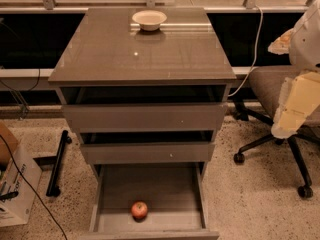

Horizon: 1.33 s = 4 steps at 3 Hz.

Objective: Pick apple from bottom drawer and place on counter

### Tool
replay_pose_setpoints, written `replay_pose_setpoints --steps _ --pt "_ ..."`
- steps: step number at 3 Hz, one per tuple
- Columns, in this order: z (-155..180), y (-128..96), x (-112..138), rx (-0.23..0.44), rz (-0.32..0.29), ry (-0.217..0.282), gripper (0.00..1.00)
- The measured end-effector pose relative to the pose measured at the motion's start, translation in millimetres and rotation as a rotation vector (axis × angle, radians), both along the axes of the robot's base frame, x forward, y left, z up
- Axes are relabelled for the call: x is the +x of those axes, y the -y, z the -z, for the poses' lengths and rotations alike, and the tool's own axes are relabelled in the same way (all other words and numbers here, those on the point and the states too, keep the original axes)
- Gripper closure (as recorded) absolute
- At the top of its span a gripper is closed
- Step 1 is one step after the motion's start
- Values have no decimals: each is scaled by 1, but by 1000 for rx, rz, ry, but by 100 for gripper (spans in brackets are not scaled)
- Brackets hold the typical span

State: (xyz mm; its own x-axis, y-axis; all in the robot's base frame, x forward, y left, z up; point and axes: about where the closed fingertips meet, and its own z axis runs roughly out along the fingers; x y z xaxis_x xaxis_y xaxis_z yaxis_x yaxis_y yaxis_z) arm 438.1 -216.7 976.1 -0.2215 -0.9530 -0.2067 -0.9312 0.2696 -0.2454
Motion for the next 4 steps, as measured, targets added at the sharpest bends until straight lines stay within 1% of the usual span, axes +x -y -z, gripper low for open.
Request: replay_pose_setpoints --steps 1,2,3,4 --pt "1 -1 0 5 -1 4 0" --pt "9 -6 2 43 -10 29 0" --pt "24 -15 8 110 -27 68 0" --pt "20 -17 10 114 -25 85 0"
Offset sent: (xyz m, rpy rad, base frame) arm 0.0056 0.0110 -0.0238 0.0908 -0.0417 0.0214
